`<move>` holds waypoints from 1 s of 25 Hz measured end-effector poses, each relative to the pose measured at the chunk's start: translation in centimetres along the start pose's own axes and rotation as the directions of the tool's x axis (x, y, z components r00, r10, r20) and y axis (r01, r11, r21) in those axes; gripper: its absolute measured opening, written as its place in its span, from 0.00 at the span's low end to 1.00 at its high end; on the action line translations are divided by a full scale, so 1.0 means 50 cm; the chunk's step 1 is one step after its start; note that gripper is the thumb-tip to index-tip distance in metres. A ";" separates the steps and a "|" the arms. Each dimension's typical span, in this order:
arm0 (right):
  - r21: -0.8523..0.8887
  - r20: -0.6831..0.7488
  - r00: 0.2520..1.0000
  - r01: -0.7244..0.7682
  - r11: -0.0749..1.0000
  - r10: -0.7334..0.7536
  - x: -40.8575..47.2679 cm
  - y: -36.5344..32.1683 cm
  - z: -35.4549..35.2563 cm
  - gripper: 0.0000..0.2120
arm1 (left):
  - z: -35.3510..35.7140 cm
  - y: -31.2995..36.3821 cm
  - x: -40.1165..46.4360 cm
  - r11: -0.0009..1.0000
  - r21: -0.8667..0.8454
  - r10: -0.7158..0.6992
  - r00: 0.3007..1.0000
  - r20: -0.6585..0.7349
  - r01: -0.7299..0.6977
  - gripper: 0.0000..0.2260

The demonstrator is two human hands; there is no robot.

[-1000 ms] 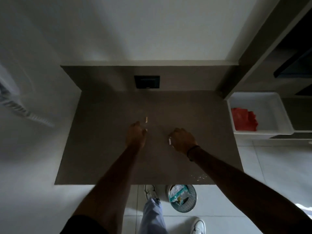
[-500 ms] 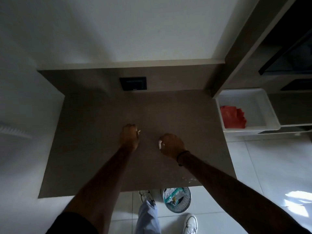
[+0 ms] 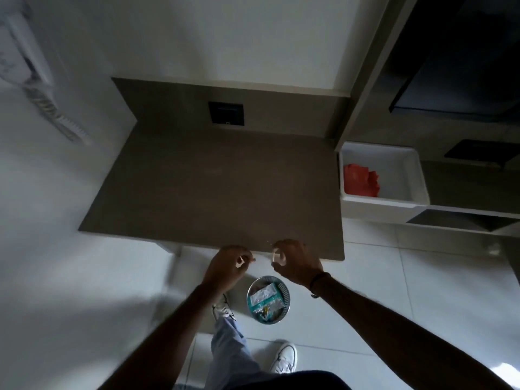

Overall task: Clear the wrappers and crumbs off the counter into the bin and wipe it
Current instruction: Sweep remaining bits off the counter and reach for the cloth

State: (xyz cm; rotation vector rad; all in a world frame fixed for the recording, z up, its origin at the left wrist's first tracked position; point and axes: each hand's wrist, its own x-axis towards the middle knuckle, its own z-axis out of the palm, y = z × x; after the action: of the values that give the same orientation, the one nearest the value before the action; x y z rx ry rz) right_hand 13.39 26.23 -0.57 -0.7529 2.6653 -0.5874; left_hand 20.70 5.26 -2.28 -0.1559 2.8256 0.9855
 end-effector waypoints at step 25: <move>0.127 -0.193 0.792 -0.565 0.815 0.579 0.019 0.199 -0.233 0.36 | -0.005 0.192 0.262 0.881 0.417 0.182 0.973 0.139 -0.225 0.44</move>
State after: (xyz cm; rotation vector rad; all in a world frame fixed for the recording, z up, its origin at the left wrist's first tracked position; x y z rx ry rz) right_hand 3.80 36.93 4.79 0.1772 2.8475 -0.6044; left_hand 6.38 11.91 1.54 0.2386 2.9254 0.3571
